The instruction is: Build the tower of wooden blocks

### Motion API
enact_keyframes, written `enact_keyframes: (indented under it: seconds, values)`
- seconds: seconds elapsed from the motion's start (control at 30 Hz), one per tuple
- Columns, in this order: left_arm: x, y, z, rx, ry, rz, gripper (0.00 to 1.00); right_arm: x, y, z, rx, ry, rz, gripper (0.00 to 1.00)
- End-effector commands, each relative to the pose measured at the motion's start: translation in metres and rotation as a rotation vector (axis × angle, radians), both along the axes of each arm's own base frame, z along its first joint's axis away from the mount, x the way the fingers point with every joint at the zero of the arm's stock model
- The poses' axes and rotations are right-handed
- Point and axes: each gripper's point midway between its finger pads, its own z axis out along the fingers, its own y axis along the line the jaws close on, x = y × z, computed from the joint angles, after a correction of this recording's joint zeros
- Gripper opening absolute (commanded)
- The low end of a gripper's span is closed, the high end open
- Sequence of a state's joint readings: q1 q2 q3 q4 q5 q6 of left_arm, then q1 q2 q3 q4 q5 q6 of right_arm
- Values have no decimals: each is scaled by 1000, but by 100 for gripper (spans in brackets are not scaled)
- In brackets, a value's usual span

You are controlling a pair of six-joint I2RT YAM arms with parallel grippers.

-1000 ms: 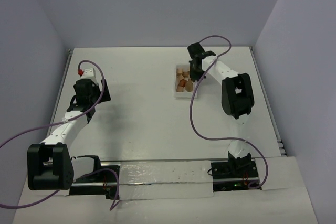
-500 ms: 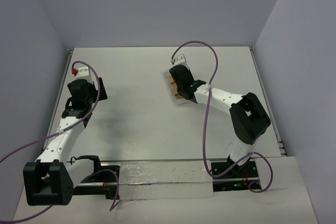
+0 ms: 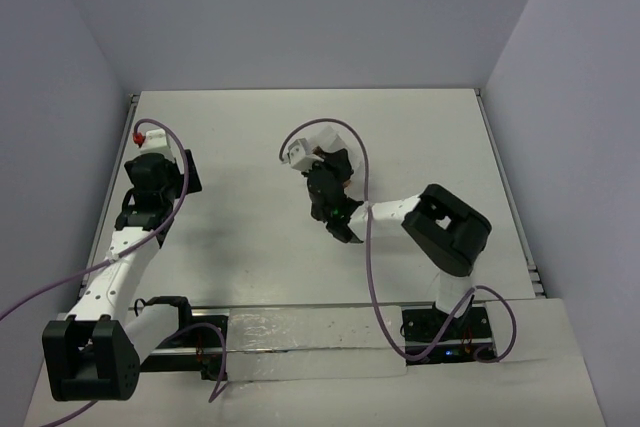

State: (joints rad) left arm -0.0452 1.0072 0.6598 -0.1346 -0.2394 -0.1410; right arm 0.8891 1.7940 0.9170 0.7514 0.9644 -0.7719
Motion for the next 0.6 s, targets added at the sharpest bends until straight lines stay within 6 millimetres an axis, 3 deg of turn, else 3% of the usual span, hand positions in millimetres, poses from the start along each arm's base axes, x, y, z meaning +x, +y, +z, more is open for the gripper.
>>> enact_keyframes:
  seconds: [0.0,0.1,0.57]
  values:
    - [1,2,14,12,-35,4,99,-15,-1,48,33,-263,-63,0]
    - [1,2,14,10,-37,3,99,-25,7,52,-95,-326,-43,0]
    - [1,2,13,7,-35,0,99,-35,44,30,-287,-336,51,0]
